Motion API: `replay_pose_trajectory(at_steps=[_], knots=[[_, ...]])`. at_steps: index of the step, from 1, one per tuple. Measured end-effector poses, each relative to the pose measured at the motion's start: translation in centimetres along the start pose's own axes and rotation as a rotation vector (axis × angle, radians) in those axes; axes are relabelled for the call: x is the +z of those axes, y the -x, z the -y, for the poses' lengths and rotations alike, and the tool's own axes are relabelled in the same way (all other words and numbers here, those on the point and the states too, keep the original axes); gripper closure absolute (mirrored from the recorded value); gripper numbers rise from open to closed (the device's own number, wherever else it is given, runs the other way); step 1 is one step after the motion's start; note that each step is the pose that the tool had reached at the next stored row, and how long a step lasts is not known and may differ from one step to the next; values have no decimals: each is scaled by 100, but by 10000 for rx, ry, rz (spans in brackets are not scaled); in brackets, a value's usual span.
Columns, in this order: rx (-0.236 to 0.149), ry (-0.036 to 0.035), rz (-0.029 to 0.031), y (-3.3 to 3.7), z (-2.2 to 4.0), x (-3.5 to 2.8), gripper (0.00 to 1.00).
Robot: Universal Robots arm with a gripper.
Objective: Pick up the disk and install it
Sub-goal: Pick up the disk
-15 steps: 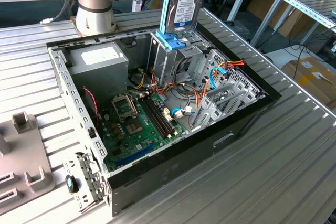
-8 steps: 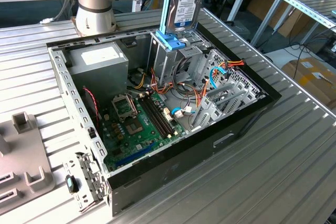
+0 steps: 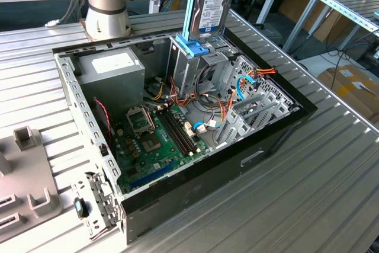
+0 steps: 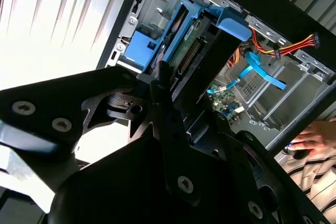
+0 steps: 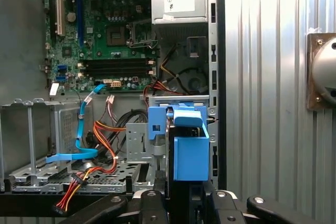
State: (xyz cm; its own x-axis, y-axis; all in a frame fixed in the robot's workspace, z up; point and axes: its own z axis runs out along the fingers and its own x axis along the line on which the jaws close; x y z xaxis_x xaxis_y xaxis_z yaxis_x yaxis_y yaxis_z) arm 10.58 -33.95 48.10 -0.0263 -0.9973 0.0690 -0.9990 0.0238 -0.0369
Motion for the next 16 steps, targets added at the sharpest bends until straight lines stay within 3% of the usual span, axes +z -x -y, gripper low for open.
replay_pose_trajectory(at_steps=[16], knots=[[0, 0, 1, -24, 1, -11, 65]])
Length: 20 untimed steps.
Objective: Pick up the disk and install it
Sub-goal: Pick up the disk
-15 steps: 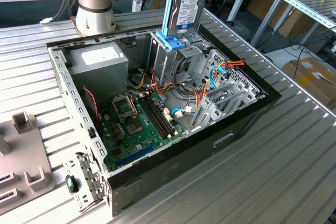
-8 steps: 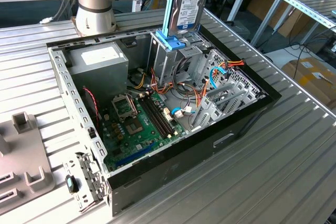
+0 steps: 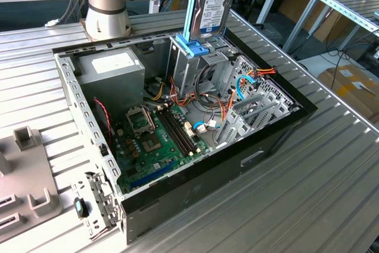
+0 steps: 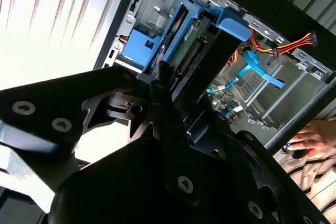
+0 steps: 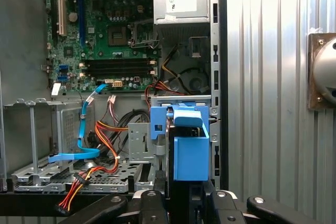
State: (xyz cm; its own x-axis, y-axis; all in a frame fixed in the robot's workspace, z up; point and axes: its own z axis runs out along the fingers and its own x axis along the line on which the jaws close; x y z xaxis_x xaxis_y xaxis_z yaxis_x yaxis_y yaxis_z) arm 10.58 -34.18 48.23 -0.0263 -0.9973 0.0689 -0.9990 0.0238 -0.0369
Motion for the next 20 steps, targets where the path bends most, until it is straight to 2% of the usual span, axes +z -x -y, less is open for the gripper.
replay_pose_trajectory(at_steps=[8, 20], knots=[[-2, 0, -2, -17, 1, -1, 65], [-1, 0, 0, -215, 8, 13, 65]])
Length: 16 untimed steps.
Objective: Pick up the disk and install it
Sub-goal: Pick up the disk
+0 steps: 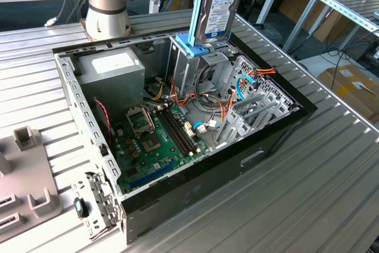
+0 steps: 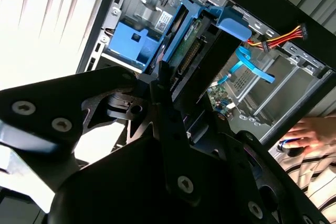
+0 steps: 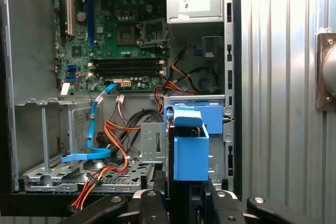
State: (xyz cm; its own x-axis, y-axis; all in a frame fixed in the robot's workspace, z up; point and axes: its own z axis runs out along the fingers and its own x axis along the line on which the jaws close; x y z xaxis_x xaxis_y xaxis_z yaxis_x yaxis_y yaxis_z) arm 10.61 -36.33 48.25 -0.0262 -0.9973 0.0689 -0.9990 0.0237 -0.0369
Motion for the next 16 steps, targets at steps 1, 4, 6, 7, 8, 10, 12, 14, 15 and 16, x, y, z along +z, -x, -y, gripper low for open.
replay_pose_trajectory(at_steps=[1, 4, 6, 7, 8, 10, 12, 14, 15, 16], knots=[[0, 0, -1, -19, 1, 1, 65], [0, 0, -1, -73, 3, 5, 65], [0, 0, -1, -111, 4, 7, 65], [0, 0, 0, -129, 5, 9, 65], [1, 0, 0, -147, 6, 10, 65], [0, 0, -2, -187, 7, 12, 65], [0, 0, -1, -230, 9, 16, 65], [0, 0, 0, -286, 12, 20, 65], [0, 0, -2, -300, 12, 20, 65], [0, 0, -2, -315, 13, 22, 65]])
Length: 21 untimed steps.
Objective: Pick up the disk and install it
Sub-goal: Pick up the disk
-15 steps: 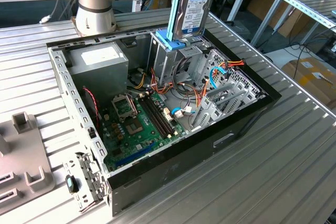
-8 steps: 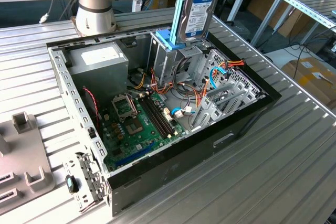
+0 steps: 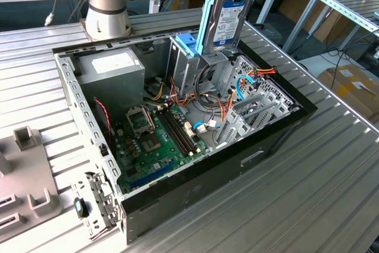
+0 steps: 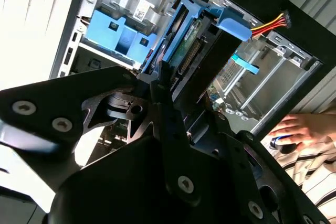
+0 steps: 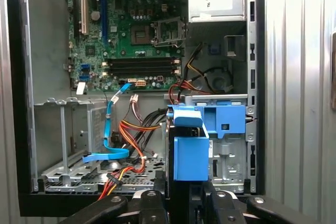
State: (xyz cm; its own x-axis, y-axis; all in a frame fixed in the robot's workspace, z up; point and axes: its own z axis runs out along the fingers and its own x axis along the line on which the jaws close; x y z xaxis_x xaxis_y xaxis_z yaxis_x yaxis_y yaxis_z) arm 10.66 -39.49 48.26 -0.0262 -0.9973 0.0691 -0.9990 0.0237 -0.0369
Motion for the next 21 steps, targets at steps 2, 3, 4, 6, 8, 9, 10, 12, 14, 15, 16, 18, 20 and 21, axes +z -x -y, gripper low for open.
replay_pose_trajectory(at_steps=[2, 3, 4, 6, 8, 9, 10, 12, 14, 15, 16, 18, 20, 21], knots=[[0, 0, 0, -36, 1, 2, 65], [0, 0, 1, -56, 2, 4, 65], [0, 0, 1, -73, 3, 6, 65], [0, -1, 0, -107, 5, 8, 65], [0, 0, 0, -167, 9, 12, 65], [0, 0, 0, -203, 11, 15, 65], [0, 0, 0, -219, 11, 16, 65], [0, 0, -2, -277, 14, 20, 65], [0, 0, -2, -315, 15, 23, 65], [0, 0, -4, -343, 16, 25, 65], [0, 0, -6, -361, 17, 26, 65], [0, 0, -10, -402, 19, 29, 65], [0, -1, -13, -445, 20, 32, 65], [0, 0, -15, -465, 21, 34, 65]])
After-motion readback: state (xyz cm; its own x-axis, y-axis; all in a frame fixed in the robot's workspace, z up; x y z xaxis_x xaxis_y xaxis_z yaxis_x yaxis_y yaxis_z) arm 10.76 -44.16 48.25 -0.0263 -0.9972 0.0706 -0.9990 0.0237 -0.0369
